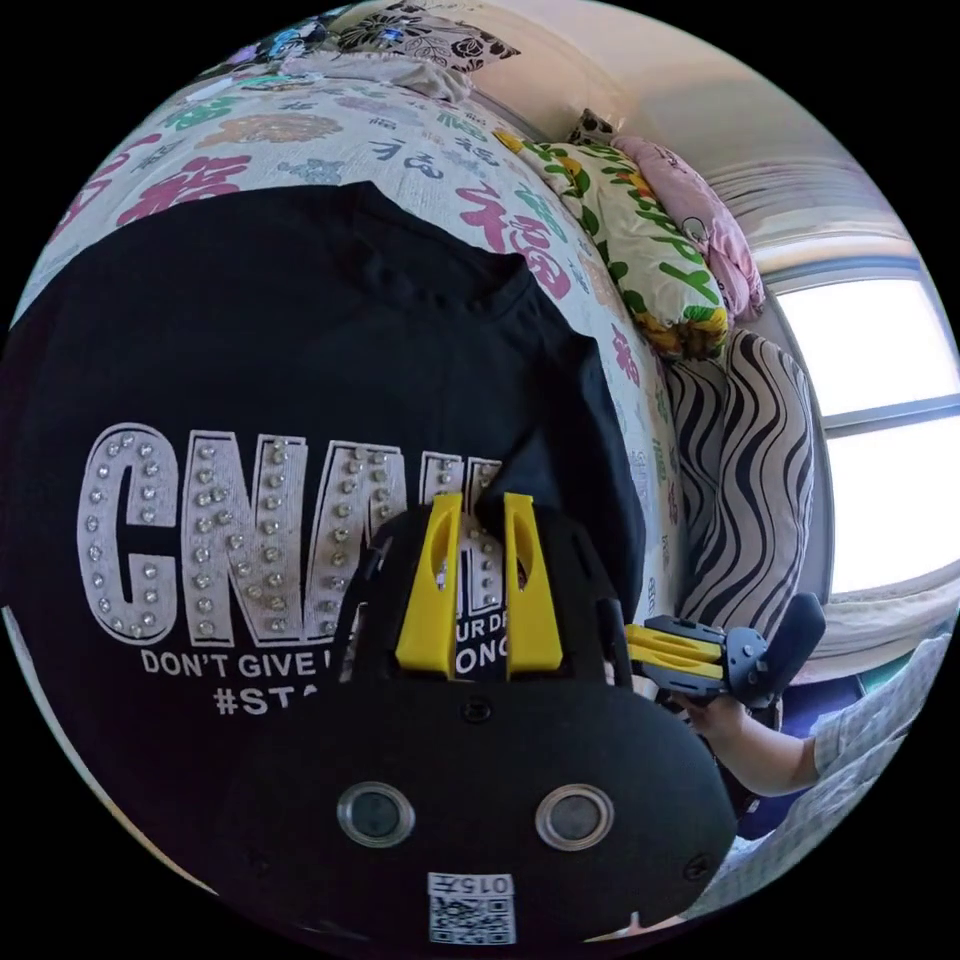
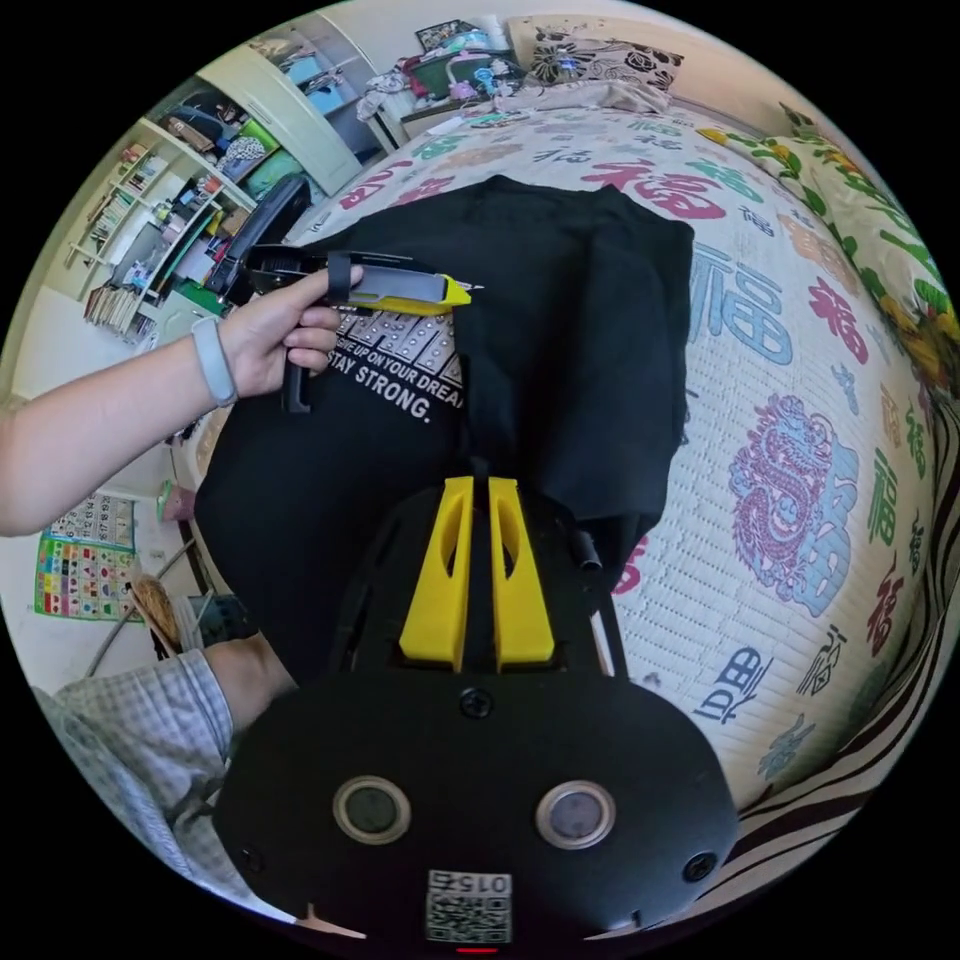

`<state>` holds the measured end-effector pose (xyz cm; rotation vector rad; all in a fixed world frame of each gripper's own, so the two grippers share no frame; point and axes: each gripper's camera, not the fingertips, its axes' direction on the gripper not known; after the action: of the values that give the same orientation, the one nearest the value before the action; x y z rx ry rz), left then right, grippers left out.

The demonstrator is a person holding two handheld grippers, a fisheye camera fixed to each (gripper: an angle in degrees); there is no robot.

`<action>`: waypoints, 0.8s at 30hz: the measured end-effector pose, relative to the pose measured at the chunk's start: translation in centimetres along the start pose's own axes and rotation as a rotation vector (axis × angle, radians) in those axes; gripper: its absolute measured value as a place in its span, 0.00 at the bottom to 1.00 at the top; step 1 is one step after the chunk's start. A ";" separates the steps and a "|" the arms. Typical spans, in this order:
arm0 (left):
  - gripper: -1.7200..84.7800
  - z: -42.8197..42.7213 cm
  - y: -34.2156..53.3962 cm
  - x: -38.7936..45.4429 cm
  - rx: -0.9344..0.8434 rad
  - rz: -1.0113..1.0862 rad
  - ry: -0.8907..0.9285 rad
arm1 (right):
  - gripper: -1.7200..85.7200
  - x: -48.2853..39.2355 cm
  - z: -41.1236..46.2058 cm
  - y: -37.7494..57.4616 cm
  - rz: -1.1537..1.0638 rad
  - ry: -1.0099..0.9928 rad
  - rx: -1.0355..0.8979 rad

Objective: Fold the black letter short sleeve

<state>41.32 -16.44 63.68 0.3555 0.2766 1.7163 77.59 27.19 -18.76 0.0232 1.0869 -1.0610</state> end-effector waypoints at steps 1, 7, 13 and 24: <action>0.06 0.2 -0.3 0.2 0.006 -0.011 -0.034 | 0.03 0.4 0.0 -0.1 0.003 0.005 0.001; 0.02 -2.5 -0.9 2.9 0.110 0.147 0.007 | 0.03 2.8 -0.6 -0.7 0.034 -0.051 0.047; 0.05 -5.2 -1.1 2.8 0.072 0.148 -0.167 | 0.05 3.2 -0.4 -2.0 -0.017 -0.168 0.015; 0.11 0.1 -7.8 8.7 0.000 0.303 -0.104 | 0.12 11.1 0.7 -4.3 0.275 -0.101 0.086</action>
<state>47.16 -6.53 61.55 0.5051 0.1516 1.9871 75.66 16.92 -24.46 0.1813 0.9169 -0.8503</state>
